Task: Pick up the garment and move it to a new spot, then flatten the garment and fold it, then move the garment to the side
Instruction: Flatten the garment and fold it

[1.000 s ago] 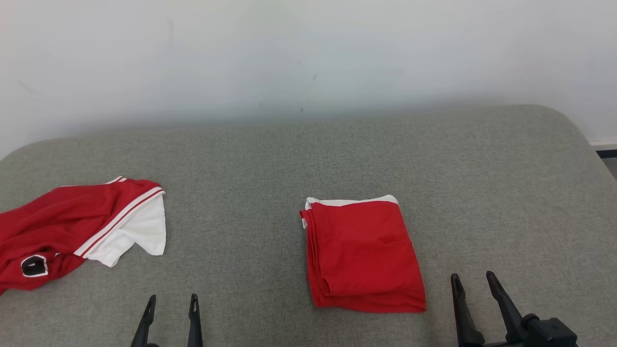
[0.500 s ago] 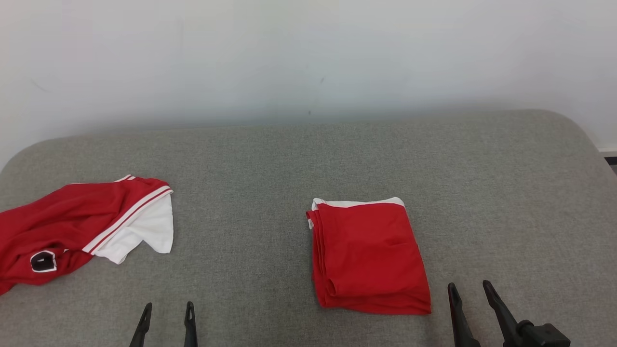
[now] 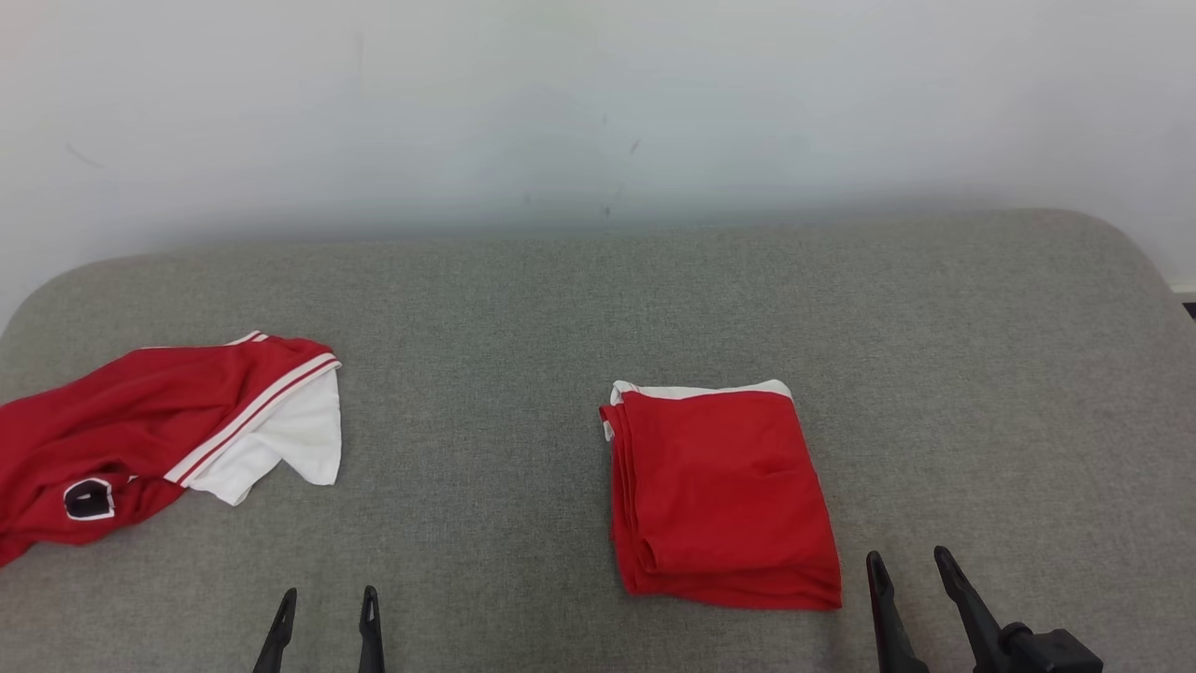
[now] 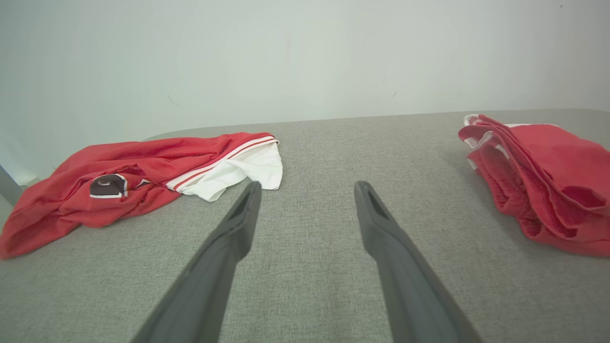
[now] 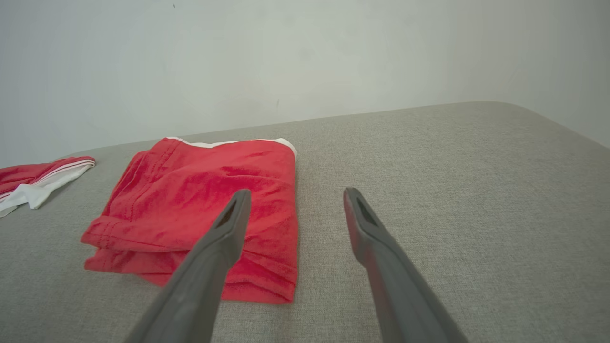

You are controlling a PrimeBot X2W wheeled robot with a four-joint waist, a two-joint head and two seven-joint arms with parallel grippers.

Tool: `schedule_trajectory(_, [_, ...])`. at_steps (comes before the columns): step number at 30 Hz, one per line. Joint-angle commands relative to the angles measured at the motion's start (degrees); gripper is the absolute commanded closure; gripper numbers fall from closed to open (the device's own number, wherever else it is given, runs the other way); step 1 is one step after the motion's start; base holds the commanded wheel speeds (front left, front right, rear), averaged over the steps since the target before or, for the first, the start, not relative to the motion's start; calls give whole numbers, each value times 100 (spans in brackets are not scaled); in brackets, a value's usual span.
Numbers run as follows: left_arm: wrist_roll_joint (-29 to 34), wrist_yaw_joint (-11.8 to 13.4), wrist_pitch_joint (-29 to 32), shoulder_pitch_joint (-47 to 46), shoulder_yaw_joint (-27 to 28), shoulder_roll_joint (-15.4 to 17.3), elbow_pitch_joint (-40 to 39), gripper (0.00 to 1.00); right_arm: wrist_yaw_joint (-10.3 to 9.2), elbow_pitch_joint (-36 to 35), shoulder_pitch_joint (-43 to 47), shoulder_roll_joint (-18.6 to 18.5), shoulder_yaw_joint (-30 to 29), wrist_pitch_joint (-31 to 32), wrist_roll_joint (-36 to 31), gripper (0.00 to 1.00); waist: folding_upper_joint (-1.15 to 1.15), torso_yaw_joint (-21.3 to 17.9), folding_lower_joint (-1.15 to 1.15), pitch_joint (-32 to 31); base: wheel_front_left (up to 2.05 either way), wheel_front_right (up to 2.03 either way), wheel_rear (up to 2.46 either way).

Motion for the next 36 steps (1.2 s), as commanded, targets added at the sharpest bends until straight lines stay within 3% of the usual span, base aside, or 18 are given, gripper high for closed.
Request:
schedule_trajectory(1, [-18,-34,-18,61,6,0,9,0,-9,-5,41,11,5,-2,5,0,0,4,0,6,0,0,0])
schedule_trajectory(36, [13,-67,-18,41,18,0,55,0,-10,-15,89,12,-28,-2,-57,0,0,76,0,-4,0,0,0])
